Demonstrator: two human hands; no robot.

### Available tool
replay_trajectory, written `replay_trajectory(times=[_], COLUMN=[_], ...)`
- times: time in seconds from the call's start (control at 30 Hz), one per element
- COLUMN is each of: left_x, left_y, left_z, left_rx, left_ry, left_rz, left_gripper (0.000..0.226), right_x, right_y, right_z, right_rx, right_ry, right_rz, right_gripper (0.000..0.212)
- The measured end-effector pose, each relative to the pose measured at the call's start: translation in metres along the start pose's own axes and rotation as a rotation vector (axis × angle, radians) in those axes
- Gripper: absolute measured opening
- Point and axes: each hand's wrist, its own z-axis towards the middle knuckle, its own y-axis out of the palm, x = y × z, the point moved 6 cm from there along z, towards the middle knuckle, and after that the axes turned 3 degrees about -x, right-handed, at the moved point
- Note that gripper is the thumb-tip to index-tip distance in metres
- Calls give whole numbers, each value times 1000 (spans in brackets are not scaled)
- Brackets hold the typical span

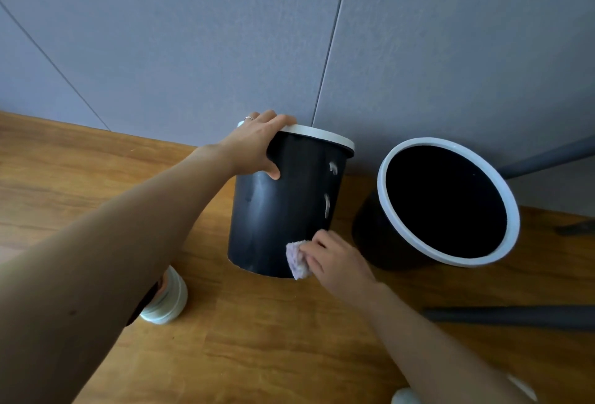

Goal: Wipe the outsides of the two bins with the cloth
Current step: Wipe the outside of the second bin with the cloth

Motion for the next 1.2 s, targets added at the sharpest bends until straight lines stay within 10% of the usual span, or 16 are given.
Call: replay_trajectory(times=[0.23,0.67,1.2], left_x=[-4,-1,19], left_y=[-1,-4,5], left_z=[0,5,10], left_rx=[-4,-68,-52], left_ry=[-19,-31,-37], left_rz=[-7,-69,-8], left_gripper=[99,97,106], right_x=[25,-3,37], right_y=[-42,11,18], right_z=[46,-13,-16], right_rx=[246,71,285], right_ry=[130,-77,425], right_rz=[-92,45,277], right_gripper=[15,8,21])
